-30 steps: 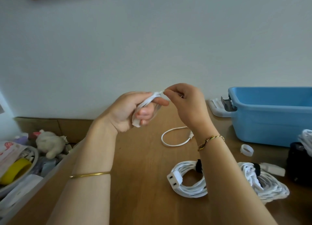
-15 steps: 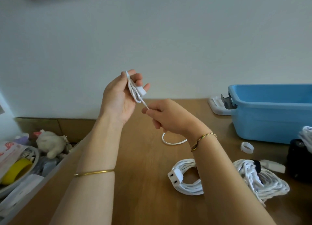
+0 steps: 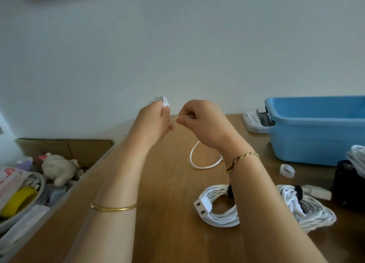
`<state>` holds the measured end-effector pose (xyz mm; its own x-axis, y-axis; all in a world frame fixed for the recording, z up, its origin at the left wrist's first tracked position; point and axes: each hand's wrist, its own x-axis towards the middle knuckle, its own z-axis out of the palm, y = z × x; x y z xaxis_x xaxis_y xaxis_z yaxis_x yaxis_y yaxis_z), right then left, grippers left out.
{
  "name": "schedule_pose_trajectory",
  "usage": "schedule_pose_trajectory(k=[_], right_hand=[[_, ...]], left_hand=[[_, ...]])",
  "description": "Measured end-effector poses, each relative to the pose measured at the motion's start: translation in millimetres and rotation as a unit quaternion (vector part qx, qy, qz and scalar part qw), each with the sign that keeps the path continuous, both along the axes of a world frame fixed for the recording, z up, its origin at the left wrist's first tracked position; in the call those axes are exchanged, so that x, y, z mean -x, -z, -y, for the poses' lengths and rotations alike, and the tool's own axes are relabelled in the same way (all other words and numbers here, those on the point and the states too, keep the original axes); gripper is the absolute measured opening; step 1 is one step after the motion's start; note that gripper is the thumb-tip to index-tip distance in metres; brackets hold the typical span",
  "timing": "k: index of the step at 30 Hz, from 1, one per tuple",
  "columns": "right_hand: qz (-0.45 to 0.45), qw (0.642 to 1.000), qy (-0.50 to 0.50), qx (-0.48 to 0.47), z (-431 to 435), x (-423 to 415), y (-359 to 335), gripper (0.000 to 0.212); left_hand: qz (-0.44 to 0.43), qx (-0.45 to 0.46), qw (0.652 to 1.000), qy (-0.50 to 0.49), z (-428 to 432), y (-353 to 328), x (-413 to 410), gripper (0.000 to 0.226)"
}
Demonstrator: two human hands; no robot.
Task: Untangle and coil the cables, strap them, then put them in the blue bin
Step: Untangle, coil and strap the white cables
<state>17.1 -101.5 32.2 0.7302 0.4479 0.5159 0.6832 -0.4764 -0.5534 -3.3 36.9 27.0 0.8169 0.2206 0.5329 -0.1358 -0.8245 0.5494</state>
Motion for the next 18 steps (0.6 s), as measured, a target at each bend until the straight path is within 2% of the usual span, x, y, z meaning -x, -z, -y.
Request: schedule_pose_trajectory(k=[3,6,11,15,18], right_hand=[[0.067,0.995,0.056,-0.048,0,-10,8,0.010],[0.092,0.986,0.087,-0.106,9,-20,10,0.009],[0.051,0.983,0.033,-0.174,9,-18,10,0.016],[-0.017,0.976,0.001,-0.216,7,-16,13,0.019],[-0.081,0.969,-0.031,-0.230,0,-13,16,0.020]], left_hand=[[-0.067,0.056,0.994,0.065,10,-5,5,0.029],[-0.127,0.201,0.963,0.129,13,-13,12,0.031],[-0.164,0.398,0.848,0.309,9,-16,17,0.049],[-0.174,0.508,0.750,0.386,2,-20,18,0.046],[-0.135,0.565,0.696,0.422,1,-20,18,0.048]])
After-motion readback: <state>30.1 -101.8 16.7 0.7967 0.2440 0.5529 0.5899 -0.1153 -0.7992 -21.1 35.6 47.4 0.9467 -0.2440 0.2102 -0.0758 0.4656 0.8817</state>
